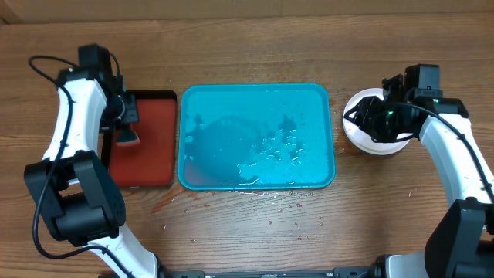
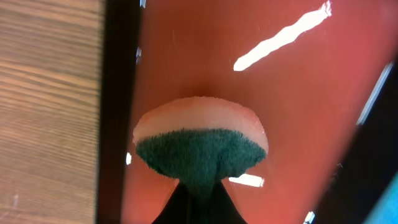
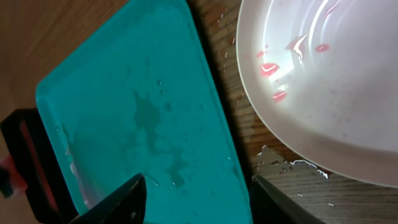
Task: Clean dirty plates on tray and stack at the side
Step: 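Lower the sponge with the left gripper onto the red tray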
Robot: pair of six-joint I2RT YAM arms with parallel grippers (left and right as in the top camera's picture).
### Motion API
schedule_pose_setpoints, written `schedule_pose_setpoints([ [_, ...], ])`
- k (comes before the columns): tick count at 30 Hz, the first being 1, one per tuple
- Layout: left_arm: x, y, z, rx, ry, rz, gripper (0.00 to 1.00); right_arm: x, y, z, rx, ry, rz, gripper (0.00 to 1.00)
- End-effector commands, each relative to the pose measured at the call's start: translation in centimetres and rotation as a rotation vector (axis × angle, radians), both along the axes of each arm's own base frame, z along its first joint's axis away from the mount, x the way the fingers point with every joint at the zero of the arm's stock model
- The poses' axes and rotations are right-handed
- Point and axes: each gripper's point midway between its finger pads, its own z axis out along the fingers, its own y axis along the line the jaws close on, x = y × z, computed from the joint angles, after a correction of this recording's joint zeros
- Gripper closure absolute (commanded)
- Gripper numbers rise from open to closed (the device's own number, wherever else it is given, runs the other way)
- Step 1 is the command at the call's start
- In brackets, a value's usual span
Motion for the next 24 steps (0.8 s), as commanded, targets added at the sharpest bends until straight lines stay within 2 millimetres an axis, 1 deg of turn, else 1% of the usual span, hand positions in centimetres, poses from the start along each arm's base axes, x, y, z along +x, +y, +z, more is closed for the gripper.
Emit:
schedule_pose_setpoints([
  [1, -0.1, -0.2, -1.9, 0.009, -0.019, -0.094, 0.94, 0.3, -0.2, 0.9, -0.034, -0.028, 0.008, 0.44],
  [3, 0.0, -0.2, -2.8, 0.016, -0.031, -0.115, 0.87, 0.2, -0.2, 0.9, -0.033, -0.022, 0.008, 0.44],
  [5, 0.0, -0.2, -3.3, 0.019, -0.035, -0.122, 0.77, 0.1, -0.1, 0.8, -0.033, -0.017, 0.008, 0.44],
  [7, 0.0, -0.2, -3.3, 0.019, -0.036, -0.122, 0.64, 0.0, -0.1, 0.8, -0.032, -0.012, 0.008, 0.43],
  [10, 0.4, -0.1, -2.9, 0.023, -0.048, -0.126, 0.24, -0.2, -0.1, 0.8, -0.032, -0.007, 0.008, 0.4],
  [11, 0.6, -0.1, -2.6, 0.025, -0.052, -0.133, 0.15, -0.2, -0.1, 0.8, -0.031, -0.004, 0.008, 0.39],
  [12, 0.9, -0.1, -2.0, 0.027, -0.058, -0.138, 0.1, -0.3, -0.1, 0.8, -0.031, -0.001, 0.008, 0.38],
  [13, 1.1, -0.1, -1.5, 0.029, -0.062, -0.141, 0.09, -0.4, -0.1, 0.8, -0.031, 0.001, 0.008, 0.37],
  [14, 1.4, -0.3, -0.7, 0.03, -0.068, -0.145, 0.07, -0.5, -0.1, 1.0, -0.032, 0.001, 0.009, 0.37],
  [16, 2.2, -0.7, 1.6, 0.034, -0.085, -0.159, 0.05, -0.6, -0.1, 1.8, -0.04, -0.018, 0.027, 0.36],
  [18, 3.1, -1.5, 4.8, 0.04, -0.112, -0.181, 0.0, -0.6, -0.1, 3.4, -0.054, -0.059, 0.049, 0.33],
  [19, 3.5, -2.1, 6.5, 0.041, -0.127, -0.193, 0.0, -0.5, -0.4, 4.3, -0.07, -0.075, 0.043, 0.31],
  [20, 3.9, -2.8, 8.7, 0.041, -0.148, -0.205, 0.0, -0.5, -0.7, 5.4, -0.093, -0.097, 0.035, 0.3],
  [22, 4.5, -4.4, 11.9, 0.027, -0.193, -0.237, 0.0, -0.5, -1.6, 8.2, -0.15, -0.15, 0.011, 0.3],
  [23, 5.2, -5.5, 13.9, 0.018, -0.239, -0.262, 0.0, -0.6, -2.0, 9.6, -0.176, -0.177, -0.001, 0.3],
  [24, 5.9, -6.4, 15.5, 0.015, -0.289, -0.282, 0.0, -0.7, -2.5, 11.3, -0.209, -0.212, -0.017, 0.3],
])
